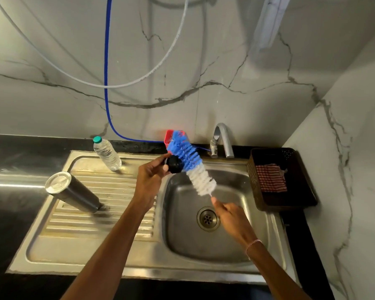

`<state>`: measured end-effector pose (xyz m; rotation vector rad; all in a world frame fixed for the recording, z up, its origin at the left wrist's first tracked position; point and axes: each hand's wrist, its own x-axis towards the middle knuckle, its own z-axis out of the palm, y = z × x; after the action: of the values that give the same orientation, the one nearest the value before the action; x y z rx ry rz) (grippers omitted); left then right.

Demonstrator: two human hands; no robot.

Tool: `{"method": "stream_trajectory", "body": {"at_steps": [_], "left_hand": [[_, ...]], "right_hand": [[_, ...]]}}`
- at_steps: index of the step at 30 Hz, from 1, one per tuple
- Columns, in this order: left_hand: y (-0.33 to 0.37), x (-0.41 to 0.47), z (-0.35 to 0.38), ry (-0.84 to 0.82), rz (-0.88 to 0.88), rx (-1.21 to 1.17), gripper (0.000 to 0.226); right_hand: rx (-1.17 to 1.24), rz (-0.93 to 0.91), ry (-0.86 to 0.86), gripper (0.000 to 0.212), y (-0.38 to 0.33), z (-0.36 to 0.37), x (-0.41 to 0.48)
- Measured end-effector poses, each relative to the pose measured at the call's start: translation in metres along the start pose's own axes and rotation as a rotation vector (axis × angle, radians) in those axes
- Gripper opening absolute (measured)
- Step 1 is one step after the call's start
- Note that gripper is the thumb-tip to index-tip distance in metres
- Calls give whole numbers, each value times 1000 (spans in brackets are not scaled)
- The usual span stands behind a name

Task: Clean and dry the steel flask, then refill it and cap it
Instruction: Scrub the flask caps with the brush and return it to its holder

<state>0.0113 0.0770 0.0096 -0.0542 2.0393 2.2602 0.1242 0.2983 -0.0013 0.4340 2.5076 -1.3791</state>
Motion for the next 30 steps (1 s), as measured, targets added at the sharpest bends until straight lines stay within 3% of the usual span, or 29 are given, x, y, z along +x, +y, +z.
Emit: {"method": "stream_trajectory", "body": {"at_steps": [4,11,15,19,23,27,30], "left_hand": [[-9,-11,13,-155,-16,-7,40],[-9,-5,-4,-64,-279,-417,32],[-6,-10,4,-50,-399,-562,26],[0,-11,6,-41,-417,-522,56],[-4,-13,5,-32,-402,-452,43],[-13,-5,-2,92,-372,-380,53],[-13,-5,-2,128,-302,-257,40]], "right_hand": [[54,3,17,60,-20,5,15],[69,34,17,57,14,11,-3],[27,-48,58,59,13,19,-1],[-18,-51,114,61,18,21,-1],[-64,-79,159,62,19,23,-3],[-87,-71,166,60,37,21,-5],[-100,-31,131,59,42,20,-9]]}}
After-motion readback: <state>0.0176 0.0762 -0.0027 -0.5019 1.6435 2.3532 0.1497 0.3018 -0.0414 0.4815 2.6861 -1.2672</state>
